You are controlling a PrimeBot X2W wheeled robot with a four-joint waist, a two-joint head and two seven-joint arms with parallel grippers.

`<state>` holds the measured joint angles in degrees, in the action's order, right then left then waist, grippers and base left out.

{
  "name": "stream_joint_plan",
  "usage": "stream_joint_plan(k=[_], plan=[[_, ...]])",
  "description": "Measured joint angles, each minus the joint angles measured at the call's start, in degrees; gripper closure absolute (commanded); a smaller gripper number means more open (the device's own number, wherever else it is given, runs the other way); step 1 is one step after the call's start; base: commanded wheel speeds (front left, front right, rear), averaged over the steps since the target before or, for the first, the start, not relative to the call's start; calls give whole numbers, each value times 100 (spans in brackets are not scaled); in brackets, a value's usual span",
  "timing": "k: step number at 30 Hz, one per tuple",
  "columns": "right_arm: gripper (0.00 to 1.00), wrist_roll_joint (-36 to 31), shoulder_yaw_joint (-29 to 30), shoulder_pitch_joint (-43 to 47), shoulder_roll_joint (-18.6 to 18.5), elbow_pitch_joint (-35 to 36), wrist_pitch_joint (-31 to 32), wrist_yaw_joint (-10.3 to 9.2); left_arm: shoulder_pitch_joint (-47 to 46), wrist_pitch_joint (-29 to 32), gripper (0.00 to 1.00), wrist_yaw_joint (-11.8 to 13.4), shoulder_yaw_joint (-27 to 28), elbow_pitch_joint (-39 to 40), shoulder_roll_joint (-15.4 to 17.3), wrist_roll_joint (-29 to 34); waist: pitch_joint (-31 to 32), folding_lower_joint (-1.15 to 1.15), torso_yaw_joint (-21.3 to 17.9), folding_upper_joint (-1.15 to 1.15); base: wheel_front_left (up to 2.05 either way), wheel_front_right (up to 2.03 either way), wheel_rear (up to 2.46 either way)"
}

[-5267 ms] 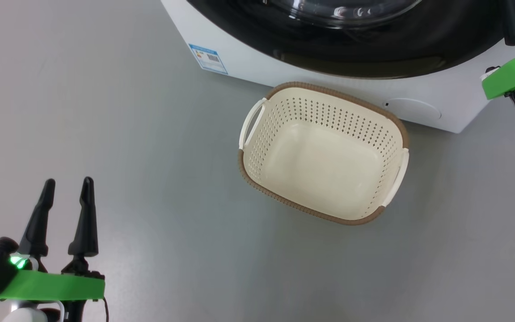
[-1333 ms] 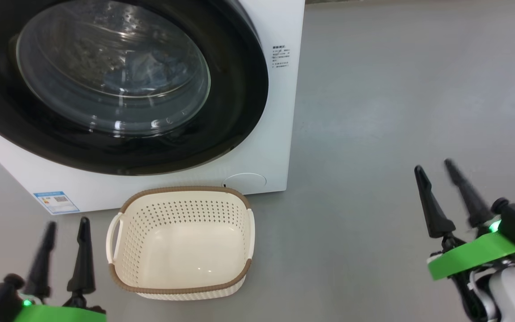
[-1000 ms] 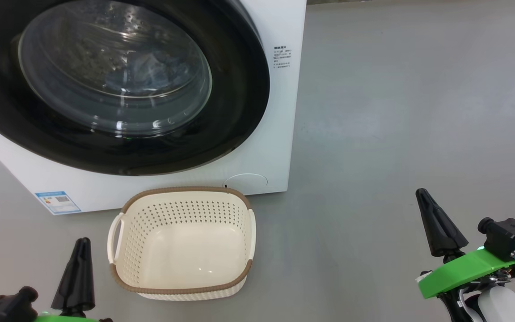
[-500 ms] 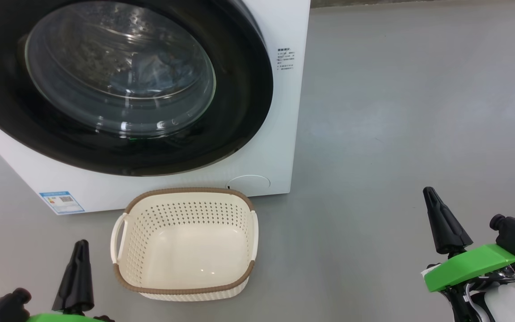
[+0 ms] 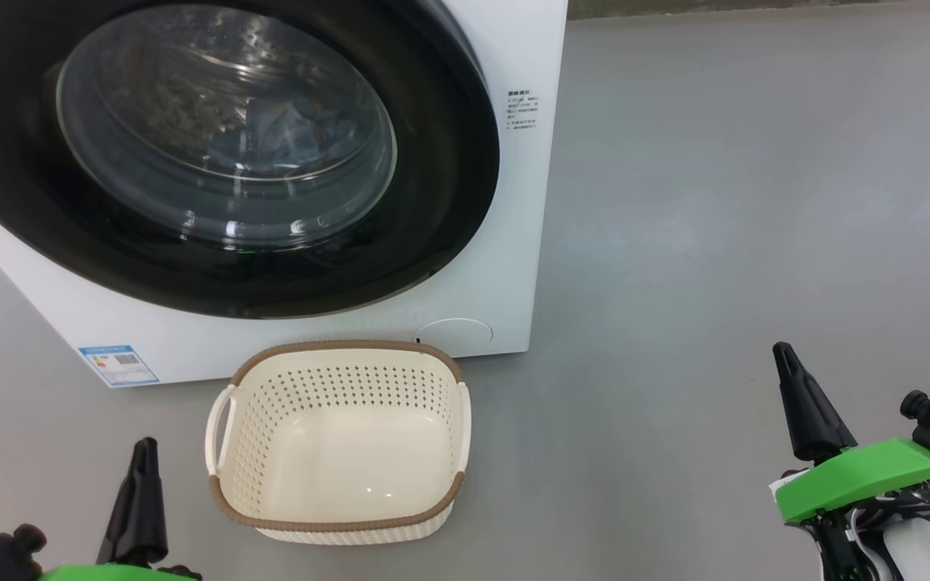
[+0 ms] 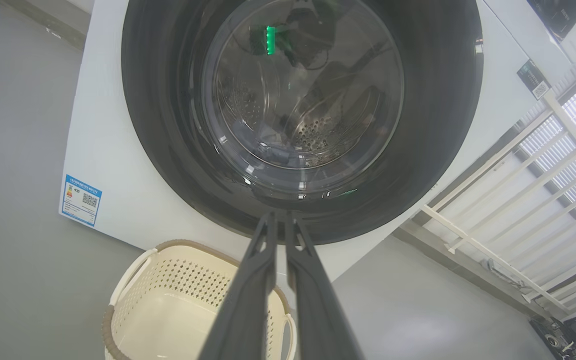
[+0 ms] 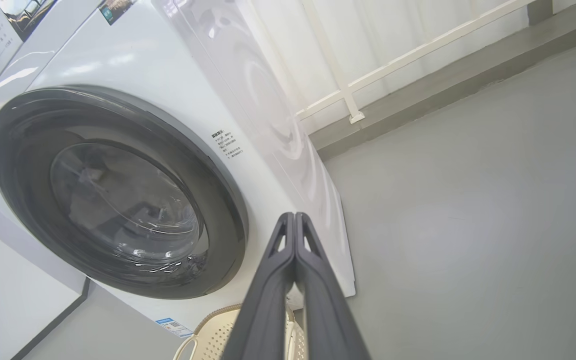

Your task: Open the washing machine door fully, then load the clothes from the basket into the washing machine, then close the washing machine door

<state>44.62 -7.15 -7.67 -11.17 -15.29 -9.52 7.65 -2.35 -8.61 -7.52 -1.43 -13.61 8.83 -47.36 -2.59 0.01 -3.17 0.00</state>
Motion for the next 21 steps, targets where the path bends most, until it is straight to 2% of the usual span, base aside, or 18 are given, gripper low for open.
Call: stream_joint_plan(k=[21], plan=[[100, 1125, 274, 2, 183, 0, 348, 0, -3, 344, 100, 0, 146, -30, -140, -1027, 56, 0, 74, 0, 0, 0, 0]])
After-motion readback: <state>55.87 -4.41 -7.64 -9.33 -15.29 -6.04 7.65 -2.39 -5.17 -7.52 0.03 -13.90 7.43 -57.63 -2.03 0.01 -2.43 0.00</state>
